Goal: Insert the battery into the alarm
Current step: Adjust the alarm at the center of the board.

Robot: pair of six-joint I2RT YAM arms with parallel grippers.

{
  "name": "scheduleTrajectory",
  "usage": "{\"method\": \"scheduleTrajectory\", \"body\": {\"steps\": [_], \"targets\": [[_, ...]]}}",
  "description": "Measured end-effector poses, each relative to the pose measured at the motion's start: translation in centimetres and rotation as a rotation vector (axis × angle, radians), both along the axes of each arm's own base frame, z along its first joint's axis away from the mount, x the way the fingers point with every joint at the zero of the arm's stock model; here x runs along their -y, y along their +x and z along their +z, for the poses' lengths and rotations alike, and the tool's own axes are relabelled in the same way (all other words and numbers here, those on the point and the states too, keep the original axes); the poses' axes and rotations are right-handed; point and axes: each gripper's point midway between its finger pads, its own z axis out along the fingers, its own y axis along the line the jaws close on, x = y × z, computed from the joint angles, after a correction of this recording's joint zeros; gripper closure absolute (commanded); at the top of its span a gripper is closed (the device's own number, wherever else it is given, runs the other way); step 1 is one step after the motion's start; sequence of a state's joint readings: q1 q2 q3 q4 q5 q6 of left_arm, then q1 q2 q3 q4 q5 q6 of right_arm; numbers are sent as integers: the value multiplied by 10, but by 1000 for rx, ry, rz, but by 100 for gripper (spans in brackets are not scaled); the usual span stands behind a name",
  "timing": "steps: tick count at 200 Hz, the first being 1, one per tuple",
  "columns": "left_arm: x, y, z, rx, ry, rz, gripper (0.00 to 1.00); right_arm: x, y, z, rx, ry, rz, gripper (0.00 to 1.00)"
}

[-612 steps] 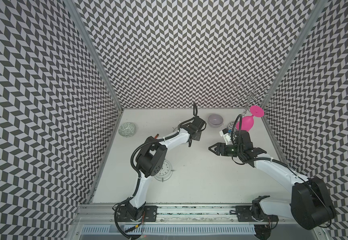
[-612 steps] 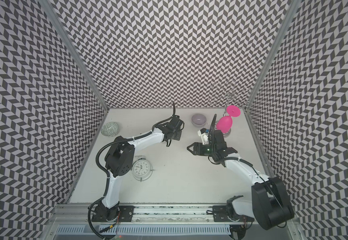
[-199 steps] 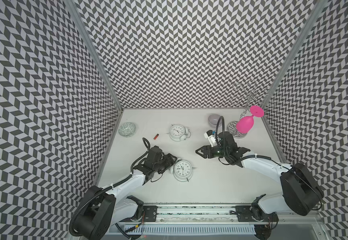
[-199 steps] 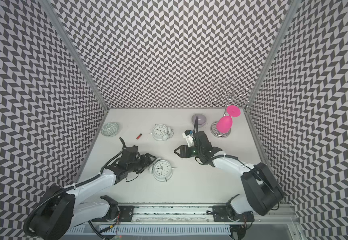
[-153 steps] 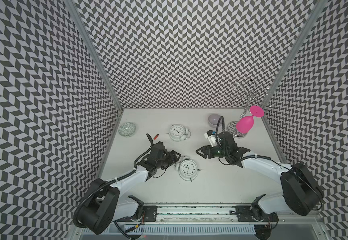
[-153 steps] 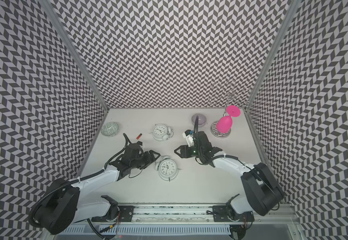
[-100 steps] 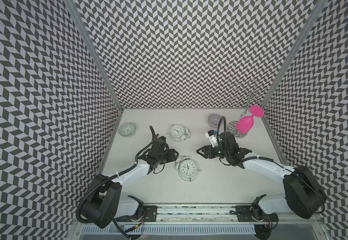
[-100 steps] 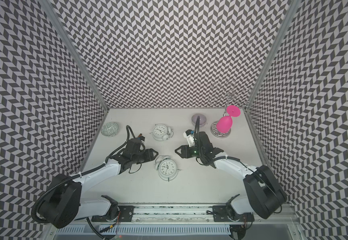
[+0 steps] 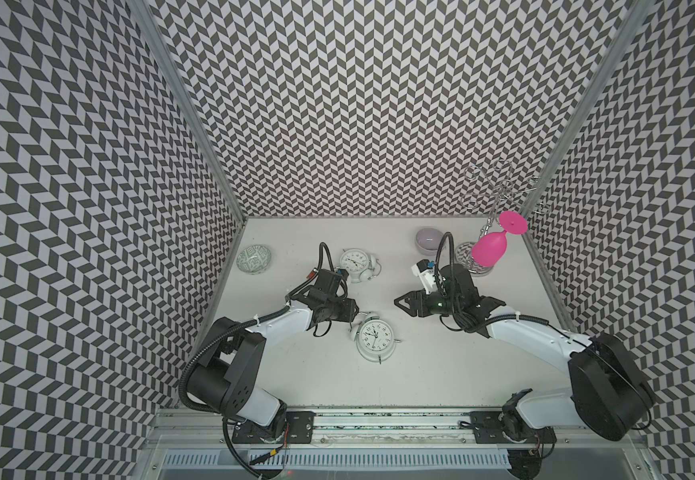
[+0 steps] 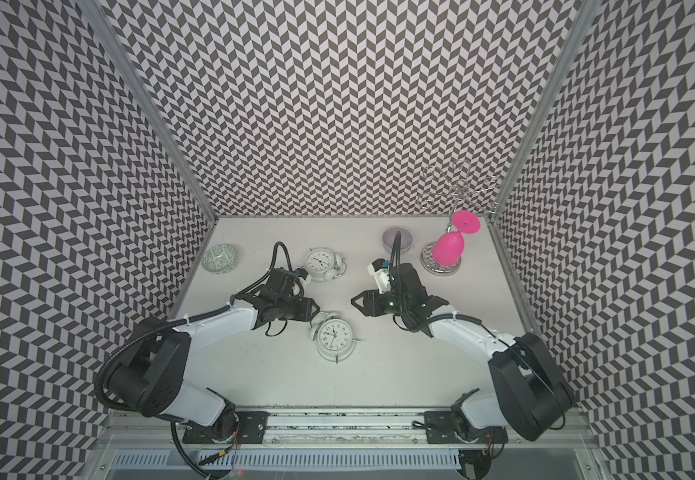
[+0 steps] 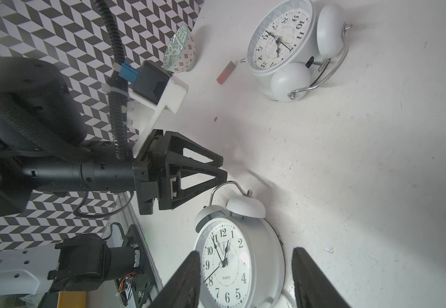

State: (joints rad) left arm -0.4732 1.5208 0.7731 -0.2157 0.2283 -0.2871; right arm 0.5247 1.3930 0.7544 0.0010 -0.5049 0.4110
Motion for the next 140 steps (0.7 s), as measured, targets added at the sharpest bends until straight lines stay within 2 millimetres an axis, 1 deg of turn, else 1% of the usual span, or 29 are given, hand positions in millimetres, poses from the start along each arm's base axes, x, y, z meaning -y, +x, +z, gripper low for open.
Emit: {"method": "scheduleTrajectory", "body": {"steps": [9,25,66,84,98,108,125,127,140], "targets": [[0,-2,-2,-3,7,-9,53,2,1,-1,-3,-2,-5,46],[0,-3,-2,-2,13,-24,53,3,1,-2,-5,-3,-7,46],[2,-6,-7,-19,14,-41,56,4,1,-2,-6,1,-7,46],[3,-7,-10,-27,14,-47,65,3,1,-2,-7,3,-6,47],[5,-9,-12,-36,13,-54,67,3,1,-2,-7,3,-5,47],[5,-10,-14,-41,14,-57,75,3,1,-1,-7,5,-4,47],[8,-13,-17,-50,16,-67,77,3,1,-1,-7,5,-3,47],[8,-13,-17,-50,17,-68,80,3,1,-1,-7,5,-3,47],[10,-14,-17,-52,16,-75,85,4,1,-2,-8,5,-5,47]]}}
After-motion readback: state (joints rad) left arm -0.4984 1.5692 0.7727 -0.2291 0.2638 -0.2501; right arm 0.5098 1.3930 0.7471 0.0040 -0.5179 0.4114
